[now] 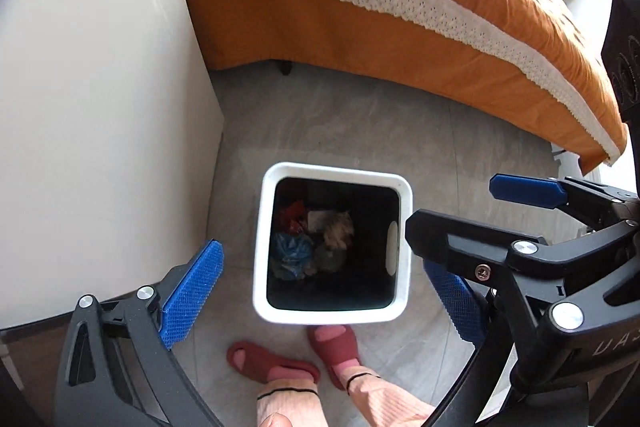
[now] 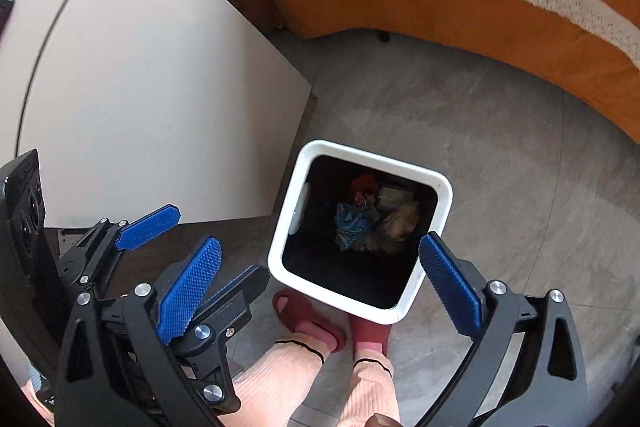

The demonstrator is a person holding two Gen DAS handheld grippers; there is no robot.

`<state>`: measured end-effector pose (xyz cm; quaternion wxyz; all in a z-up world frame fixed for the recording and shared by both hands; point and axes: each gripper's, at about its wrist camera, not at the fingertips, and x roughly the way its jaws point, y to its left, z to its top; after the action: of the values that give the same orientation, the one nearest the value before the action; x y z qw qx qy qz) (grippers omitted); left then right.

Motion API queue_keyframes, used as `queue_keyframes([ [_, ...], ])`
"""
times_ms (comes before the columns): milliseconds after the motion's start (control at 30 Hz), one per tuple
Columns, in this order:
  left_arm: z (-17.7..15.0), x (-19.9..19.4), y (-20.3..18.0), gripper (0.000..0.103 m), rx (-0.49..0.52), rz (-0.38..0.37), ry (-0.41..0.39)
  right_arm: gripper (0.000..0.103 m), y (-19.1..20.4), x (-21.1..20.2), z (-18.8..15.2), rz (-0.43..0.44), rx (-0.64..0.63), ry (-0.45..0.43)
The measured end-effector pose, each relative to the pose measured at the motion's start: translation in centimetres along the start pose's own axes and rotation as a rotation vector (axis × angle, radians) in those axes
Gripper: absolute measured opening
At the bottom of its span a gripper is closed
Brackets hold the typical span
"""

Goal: Collect trash
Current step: 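Lift both open grippers away from the bin toward the desk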

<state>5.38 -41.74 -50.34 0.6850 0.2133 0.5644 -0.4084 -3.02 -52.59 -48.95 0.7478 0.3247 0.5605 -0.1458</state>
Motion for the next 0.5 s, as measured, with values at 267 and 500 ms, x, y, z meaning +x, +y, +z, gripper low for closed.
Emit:
queue_keyframes([
  [267, 2.0, -9.8, -1.7, 0.098, -0.009, 0.024, -0.136, 0.099, 3.1, -9.9, 0.2, 0.020, -0.021, -0.184],
  [500, 3.4, -18.0, -3.2, 0.098, -0.001, 0.045, -0.259, 0.099, 5.3, -17.7, 0.1, 0.056, -0.035, -0.309],
])
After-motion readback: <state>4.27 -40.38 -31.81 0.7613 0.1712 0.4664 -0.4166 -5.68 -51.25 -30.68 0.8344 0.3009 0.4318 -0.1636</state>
